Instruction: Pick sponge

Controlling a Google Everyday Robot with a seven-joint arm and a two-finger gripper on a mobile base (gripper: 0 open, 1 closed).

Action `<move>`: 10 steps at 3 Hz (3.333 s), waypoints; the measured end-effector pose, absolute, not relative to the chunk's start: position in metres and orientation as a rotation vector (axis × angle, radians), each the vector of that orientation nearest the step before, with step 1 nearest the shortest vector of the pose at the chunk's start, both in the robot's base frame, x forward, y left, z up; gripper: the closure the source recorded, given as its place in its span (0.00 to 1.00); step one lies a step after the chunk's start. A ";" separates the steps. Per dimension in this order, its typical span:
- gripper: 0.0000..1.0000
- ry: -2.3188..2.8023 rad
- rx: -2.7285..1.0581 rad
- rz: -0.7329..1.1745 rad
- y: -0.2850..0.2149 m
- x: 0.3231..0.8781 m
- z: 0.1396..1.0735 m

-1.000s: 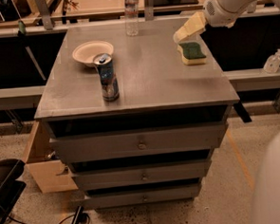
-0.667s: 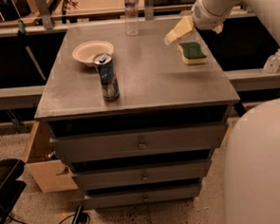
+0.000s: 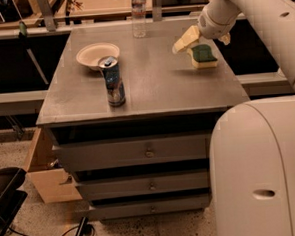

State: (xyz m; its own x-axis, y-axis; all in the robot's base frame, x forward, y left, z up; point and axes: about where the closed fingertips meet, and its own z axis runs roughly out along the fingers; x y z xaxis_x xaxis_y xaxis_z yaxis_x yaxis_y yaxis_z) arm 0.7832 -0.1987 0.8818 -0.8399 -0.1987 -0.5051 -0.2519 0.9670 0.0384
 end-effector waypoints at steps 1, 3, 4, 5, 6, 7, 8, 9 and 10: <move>0.00 2.634 -0.295 0.125 -0.210 0.790 0.863; 0.16 2.685 -0.285 0.111 -0.216 0.794 0.842; 0.40 2.700 -0.294 0.103 -0.213 0.795 0.837; 0.62 2.700 -0.288 0.094 -0.213 0.796 0.838; 0.87 2.683 -0.285 0.087 -0.214 0.797 0.844; 1.00 2.638 -0.309 0.142 -0.208 0.795 0.857; 1.00 2.559 -0.371 0.284 -0.199 0.790 0.874; 1.00 2.448 -0.487 0.434 -0.201 0.774 0.907; 1.00 2.323 -0.637 0.511 -0.203 0.749 0.955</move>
Offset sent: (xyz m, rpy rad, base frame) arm 0.0196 -0.0338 -0.0329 -0.0207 0.0839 -0.0548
